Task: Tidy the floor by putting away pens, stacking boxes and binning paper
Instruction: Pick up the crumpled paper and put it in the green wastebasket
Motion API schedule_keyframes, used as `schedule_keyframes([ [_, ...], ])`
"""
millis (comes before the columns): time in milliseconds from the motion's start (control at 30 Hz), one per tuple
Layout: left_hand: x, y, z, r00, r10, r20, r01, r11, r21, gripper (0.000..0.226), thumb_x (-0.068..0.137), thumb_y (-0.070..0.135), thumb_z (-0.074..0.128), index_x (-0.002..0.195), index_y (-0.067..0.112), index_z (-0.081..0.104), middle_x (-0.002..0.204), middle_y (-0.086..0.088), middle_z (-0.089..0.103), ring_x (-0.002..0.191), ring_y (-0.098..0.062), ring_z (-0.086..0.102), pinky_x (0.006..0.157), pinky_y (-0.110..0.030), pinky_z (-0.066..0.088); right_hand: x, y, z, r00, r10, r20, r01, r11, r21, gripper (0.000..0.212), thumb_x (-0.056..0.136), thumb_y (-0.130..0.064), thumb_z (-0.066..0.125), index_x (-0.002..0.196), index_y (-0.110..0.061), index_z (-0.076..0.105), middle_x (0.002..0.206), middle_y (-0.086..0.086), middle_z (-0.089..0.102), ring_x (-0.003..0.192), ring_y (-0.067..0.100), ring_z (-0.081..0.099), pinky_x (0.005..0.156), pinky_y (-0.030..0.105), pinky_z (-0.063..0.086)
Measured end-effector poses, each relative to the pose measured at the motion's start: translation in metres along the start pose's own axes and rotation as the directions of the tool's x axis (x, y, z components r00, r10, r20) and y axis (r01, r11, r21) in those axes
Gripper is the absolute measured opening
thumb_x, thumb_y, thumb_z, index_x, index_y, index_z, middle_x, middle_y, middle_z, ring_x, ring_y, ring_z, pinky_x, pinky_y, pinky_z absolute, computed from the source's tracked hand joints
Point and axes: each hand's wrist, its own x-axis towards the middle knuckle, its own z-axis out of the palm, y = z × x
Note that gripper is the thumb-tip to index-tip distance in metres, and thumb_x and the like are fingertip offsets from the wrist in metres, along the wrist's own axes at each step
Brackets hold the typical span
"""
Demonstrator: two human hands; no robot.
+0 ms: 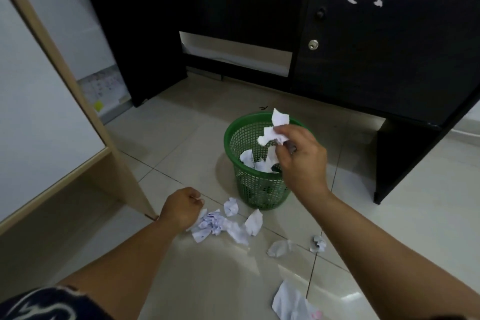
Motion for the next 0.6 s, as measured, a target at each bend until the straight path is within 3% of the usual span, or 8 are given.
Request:
schedule_keyframes([
  [67, -0.001, -0.009, 0.005, 1.000, 0.003, 0.020, -0.004, 0.999, 0.052, 0.017, 0.087, 0.015, 0.060, 0.101, 0.011, 0.070, 0.114, -0.007, 0.068, 0.106, -0.024, 0.061, 0.084, -0.021, 0.040, 0.010, 0.010, 0.013, 0.995, 0.098, 0.014, -0.097, 0.995, -0.031, 0.035, 0.081, 0.004, 0.064, 0.110, -0.013, 0.072, 0.110, 0.005, 0.066, 0.080, 0.007, 0.057, 0.078, 0.006, 0.040],
  [133, -0.001, -0.016, 0.010, 0.998, 0.026, 0.051, -0.030, 0.995, 0.091, 0.019, 0.088, 0.015, 0.059, 0.103, 0.012, 0.070, 0.114, -0.006, 0.068, 0.106, -0.023, 0.061, 0.080, -0.018, 0.037, 0.016, 0.021, 0.025, 0.982, 0.151, 0.115, -0.140, 0.985, -0.101, 0.036, 0.083, -0.001, 0.064, 0.117, -0.012, 0.069, 0.116, 0.011, 0.064, 0.094, 0.020, 0.062, 0.085, 0.022, 0.048],
  [233, -0.001, -0.026, 0.021, 0.995, 0.058, 0.084, -0.071, 0.983, 0.166, 0.018, 0.088, 0.019, 0.062, 0.103, 0.014, 0.070, 0.109, -0.004, 0.069, 0.100, -0.020, 0.062, 0.077, -0.016, 0.036, 0.018, 0.031, 0.035, 0.851, 0.303, 0.430, -0.172, 0.932, -0.318, 0.063, 0.085, -0.017, 0.069, 0.143, -0.018, 0.047, 0.144, 0.020, 0.045, 0.127, 0.037, 0.047, 0.098, 0.033, 0.042],
  [300, -0.003, -0.030, 0.026, 0.993, 0.082, 0.090, -0.099, 0.976, 0.194, 0.015, 0.086, 0.019, 0.063, 0.099, 0.015, 0.070, 0.103, -0.006, 0.071, 0.093, -0.019, 0.061, 0.077, -0.018, 0.038, 0.020, 0.030, 0.036, 0.831, 0.356, 0.427, -0.237, 0.922, -0.308, 0.073, 0.084, -0.018, 0.071, 0.149, -0.023, 0.037, 0.153, 0.018, 0.033, 0.134, 0.035, 0.040, 0.106, 0.037, 0.038],
  [367, -0.004, -0.032, 0.030, 0.991, 0.109, 0.083, -0.126, 0.966, 0.227, 0.011, 0.087, 0.018, 0.062, 0.094, 0.015, 0.070, 0.096, -0.007, 0.071, 0.091, -0.021, 0.062, 0.079, -0.023, 0.041, 0.016, 0.023, 0.031, 0.933, 0.205, 0.295, -0.126, 0.956, -0.265, 0.062, 0.086, -0.018, 0.068, 0.144, -0.017, 0.045, 0.145, 0.016, 0.044, 0.131, 0.033, 0.042, 0.107, 0.038, 0.036],
  [433, -0.006, -0.038, 0.032, 0.990, 0.131, 0.055, -0.141, 0.959, 0.245, 0.011, 0.086, 0.018, 0.063, 0.095, 0.014, 0.069, 0.097, -0.008, 0.069, 0.092, -0.024, 0.063, 0.079, -0.027, 0.045, 0.003, 0.012, 0.026, 0.978, -0.075, 0.192, 0.118, 0.967, -0.227, 0.039, 0.090, -0.019, 0.063, 0.127, -0.009, 0.059, 0.122, 0.012, 0.060, 0.112, 0.029, 0.054, 0.093, 0.036, 0.044],
  [533, -0.006, -0.050, 0.037, 0.974, 0.220, -0.056, -0.189, 0.922, 0.339, 0.025, 0.078, 0.019, 0.072, 0.101, 0.013, 0.066, 0.101, -0.012, 0.060, 0.096, -0.032, 0.058, 0.078, -0.035, 0.047, -0.044, 0.002, 0.028, 0.857, -0.370, 0.358, 0.412, 0.910, -0.045, 0.016, 0.093, -0.021, 0.057, 0.102, -0.012, 0.068, 0.088, 0.004, 0.064, 0.077, 0.021, 0.060, 0.064, 0.032, 0.048],
  [600, -0.002, -0.059, 0.038, 0.958, 0.248, -0.142, -0.179, 0.907, 0.381, 0.039, 0.072, 0.025, 0.077, 0.108, 0.015, 0.065, 0.107, -0.013, 0.056, 0.100, -0.036, 0.052, 0.083, -0.042, 0.046, -0.078, 0.009, 0.043, 0.786, -0.309, 0.536, 0.384, 0.923, -0.030, 0.017, 0.092, -0.026, 0.054, 0.092, -0.017, 0.068, 0.080, 0.001, 0.063, 0.070, 0.021, 0.061, 0.057, 0.030, 0.046],
])
